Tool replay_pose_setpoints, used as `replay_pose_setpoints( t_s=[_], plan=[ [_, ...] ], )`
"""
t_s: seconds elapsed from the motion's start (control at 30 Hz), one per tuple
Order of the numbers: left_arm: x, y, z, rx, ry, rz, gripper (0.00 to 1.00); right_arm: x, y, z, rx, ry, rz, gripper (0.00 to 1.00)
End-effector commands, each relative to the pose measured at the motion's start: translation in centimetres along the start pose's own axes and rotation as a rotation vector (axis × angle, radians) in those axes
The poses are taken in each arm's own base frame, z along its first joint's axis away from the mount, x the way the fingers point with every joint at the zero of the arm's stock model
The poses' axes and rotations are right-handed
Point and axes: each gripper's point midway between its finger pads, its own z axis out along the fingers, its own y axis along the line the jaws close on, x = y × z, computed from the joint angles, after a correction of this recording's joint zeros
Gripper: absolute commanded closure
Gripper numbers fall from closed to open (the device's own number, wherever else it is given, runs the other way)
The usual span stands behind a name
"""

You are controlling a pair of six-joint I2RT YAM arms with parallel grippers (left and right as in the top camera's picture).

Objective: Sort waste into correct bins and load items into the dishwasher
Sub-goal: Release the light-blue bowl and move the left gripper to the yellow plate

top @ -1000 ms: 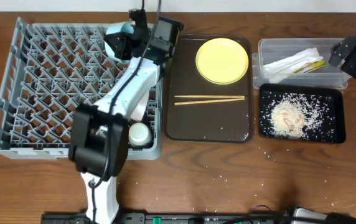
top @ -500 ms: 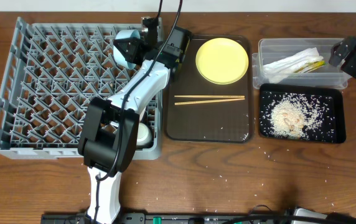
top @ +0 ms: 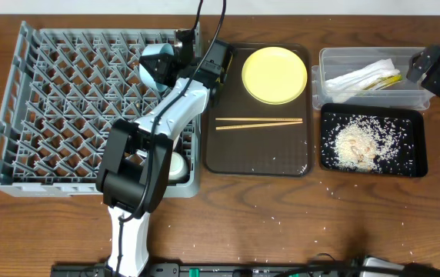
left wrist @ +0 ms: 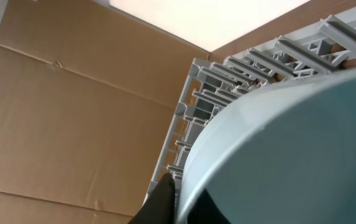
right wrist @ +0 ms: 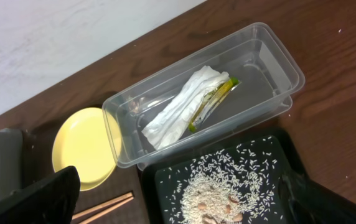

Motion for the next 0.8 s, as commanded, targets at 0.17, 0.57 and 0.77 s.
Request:
replay_pose_setpoints(
  t_s=[0.17, 0.57, 0.77],
  plan=[
    [-0.6, -1.9, -3.6, 0.037, -0.069, 0.015, 0.84, -0.5, 0.1, -0.4, -0.006, -0.014, 0.012, 0.01],
    [-0.9, -2.2, -4.8, 0.049, -0.093, 0.020, 0.44, -0.5, 0.1, -0.4, -0.006, -0.014, 0.012, 0.01],
    [-1.0, -4.7, -6.2, 0.186, -0.116, 0.045, 0.37, -0.5, 0.1, -0.4, -0.006, -0.014, 0.012, 0.01]
  ],
)
